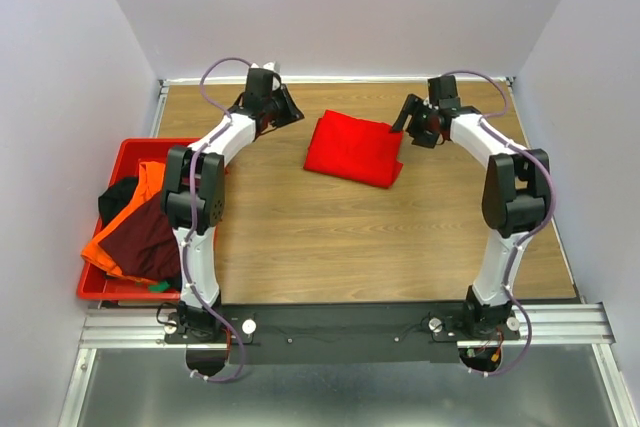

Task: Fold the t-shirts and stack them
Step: Neatly place the folded tshirt to the corner

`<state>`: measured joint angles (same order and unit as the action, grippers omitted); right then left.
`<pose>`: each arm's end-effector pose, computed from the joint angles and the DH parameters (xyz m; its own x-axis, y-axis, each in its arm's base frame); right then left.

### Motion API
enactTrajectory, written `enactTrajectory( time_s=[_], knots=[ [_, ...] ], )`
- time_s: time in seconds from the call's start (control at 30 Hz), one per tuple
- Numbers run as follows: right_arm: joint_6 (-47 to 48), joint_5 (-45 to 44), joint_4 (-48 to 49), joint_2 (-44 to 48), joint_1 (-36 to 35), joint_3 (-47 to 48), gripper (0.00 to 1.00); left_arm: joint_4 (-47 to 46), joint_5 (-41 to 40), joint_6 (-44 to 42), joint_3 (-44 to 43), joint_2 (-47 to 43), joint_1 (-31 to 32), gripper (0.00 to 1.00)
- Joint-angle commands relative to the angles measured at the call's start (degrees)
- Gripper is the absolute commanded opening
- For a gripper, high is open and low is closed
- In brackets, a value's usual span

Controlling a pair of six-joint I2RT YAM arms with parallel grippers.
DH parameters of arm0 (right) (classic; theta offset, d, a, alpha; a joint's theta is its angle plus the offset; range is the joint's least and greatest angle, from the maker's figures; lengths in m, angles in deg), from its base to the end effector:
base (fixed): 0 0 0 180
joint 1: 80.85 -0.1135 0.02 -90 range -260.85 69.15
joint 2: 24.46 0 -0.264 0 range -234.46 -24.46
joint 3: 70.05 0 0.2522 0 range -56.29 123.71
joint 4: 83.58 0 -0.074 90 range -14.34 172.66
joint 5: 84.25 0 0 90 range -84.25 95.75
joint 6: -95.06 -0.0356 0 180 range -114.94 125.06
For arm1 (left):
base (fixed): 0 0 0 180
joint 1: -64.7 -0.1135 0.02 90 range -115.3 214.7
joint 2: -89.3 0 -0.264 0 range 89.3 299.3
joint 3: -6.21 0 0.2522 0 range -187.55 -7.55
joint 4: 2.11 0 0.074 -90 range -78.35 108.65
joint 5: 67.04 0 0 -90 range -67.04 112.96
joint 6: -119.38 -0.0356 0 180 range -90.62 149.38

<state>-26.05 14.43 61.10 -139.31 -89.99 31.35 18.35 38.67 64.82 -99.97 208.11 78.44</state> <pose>0.4417 0.0765 0.2123 -0.7676 0.3938 -0.5056 0.1651 0.8838 0.4377 0.4679 -0.1243 0.2306 -0.6924 -0.4053 -0.5969 0.0583 0.7931 -0.6062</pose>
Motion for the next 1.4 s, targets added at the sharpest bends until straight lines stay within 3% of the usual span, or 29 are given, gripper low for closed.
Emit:
enactTrajectory(
  time_s=[0.0,0.33,0.63,0.73,0.77,0.9,1.13,1.27,1.37],
  knots=[
    [-1.40,-1.58,0.29,4.62,0.27,-6.40,0.82,-0.55,-3.22,0.59,4.43,-2.87,2.87,0.25],
    [-6.06,3.88,9.94,11.31,0.01,-23.02,0.82,-1.42,-4.37,1.12,8.13,-3.31,6.56,0.24],
    [-7.91,4.23,12.95,6.84,-1.49,-21.90,0.79,-1.95,-4.98,1.30,10.07,-4.98,6.92,0.24],
    [-8.35,3.79,13.04,4.99,-1.93,-20.23,0.71,-1.17,-5.07,1.21,9.98,-6.04,6.92,0.23],
    [-8.52,3.44,12.95,4.55,-2.19,-19.79,0.63,-0.47,-5.07,1.21,9.89,-6.39,6.92,0.23],
    [-9.31,2.30,12.95,2.44,-2.81,-18.47,0.49,1.38,-5.68,0.77,9.54,-9.11,6.92,0.23],
    [-7.92,-0.16,12.86,-2.31,-3.07,-14.25,0.39,3.93,-6.39,-1.24,10.24,-14.82,6.83,0.23],
    [-5.46,-2.79,12.69,-4.68,-2.98,-10.91,0.12,5.78,-6.74,-3.35,11.38,-18.86,6.48,0.23],
    [-2.47,-5.69,11.90,-6.00,-2.89,-8.63,0.00,6.22,-6.39,-4.76,14.01,-21.85,5.87,0.23]
  ],
)
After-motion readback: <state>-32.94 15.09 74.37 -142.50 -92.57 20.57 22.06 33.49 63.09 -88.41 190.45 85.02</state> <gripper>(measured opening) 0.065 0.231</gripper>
